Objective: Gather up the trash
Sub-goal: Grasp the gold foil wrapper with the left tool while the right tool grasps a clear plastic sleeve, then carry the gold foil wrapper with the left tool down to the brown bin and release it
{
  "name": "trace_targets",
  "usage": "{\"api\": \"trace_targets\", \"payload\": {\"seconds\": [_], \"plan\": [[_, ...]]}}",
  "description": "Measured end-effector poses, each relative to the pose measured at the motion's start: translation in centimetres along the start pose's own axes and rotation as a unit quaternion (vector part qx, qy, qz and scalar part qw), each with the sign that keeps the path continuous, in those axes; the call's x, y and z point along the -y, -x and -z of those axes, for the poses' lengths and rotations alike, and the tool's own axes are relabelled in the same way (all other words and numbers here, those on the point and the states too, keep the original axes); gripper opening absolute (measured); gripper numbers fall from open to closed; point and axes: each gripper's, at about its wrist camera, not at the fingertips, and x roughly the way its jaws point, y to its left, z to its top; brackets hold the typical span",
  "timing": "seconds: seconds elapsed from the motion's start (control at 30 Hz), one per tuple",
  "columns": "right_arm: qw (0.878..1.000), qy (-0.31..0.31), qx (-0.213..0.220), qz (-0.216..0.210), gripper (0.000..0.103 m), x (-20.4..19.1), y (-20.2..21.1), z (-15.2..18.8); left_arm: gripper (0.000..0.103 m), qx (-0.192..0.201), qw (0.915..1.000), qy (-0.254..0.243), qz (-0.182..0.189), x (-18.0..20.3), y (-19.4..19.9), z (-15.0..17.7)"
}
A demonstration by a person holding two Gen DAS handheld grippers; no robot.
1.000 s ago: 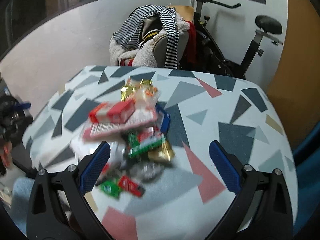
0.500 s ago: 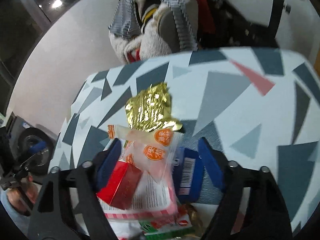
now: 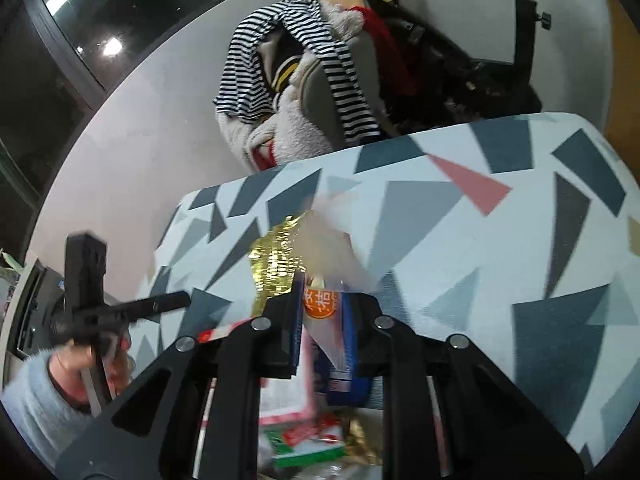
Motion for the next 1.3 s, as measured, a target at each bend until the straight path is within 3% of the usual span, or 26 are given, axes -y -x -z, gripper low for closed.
{"api": "trace_targets", "payload": {"seconds": [0.1, 0.17, 0.4, 0.5, 0.57, 0.6, 0.7, 0.77, 0.93, 1.1, 1.3], "plan": [[1.0, -0.001, 0.009, 0.017, 0.02, 1.6, 0.9, 0.3, 0.07, -0.019, 0.9995, 0.009, -0.022, 1.0, -2.2, -2.0], [1.0, 0.001, 0.014, 0.028, 0.02, 2.5, 1.4, 0.6, 0.081, -0.028, 0.9983, 0.004, -0.05, 2.0, -3.8, -3.2], [0.999, -0.01, 0.018, 0.035, 0.02, 5.1, 2.5, 1.3, 0.08, -0.054, 0.9924, 0.009, -0.111, 2.7, -8.0, -5.6], [0.999, -0.011, 0.02, 0.037, 0.02, 5.8, 2.8, 1.6, 0.077, -0.058, 0.9909, 0.03, -0.118, 2.1, -9.4, -6.2], [0.999, -0.011, 0.02, 0.037, 0.02, 6.1, 2.8, 1.7, 0.068, -0.064, 0.9887, 0.028, -0.132, 2.0, -10.0, -6.2], [0.999, -0.011, 0.02, 0.038, 0.02, 6.2, 2.8, 1.7, 0.068, -0.064, 0.9882, 0.024, -0.137, 2.0, -10.2, -6.2], [0.999, -0.011, 0.021, 0.038, 0.02, 6.4, 2.9, 2.0, 0.051, -0.056, 0.9894, 0.0, -0.134, 2.5, -10.3, -6.3], [0.999, -0.01, 0.019, 0.039, 0.02, 6.4, 2.9, 2.1, 0.042, -0.045, 0.9921, 0.004, -0.116, 2.6, -9.4, -6.8], [0.999, -0.007, 0.026, 0.04, 0.02, 5.9, 3.5, 2.0, 0.04, 0.017, 0.9942, -0.024, -0.103, 3.5, -5.4, -8.3], [0.998, 0.012, 0.027, 0.047, 0.02, 4.6, 4.0, 2.1, 0.041, 0.062, 0.9897, -0.066, -0.111, 5.1, -0.9, -8.6], [0.998, 0.042, 0.02, 0.042, 0.02, 1.7, 5.2, 3.4, 0.041, 0.065, 0.9854, -0.113, -0.109, 6.2, 3.9, -4.1]]}}
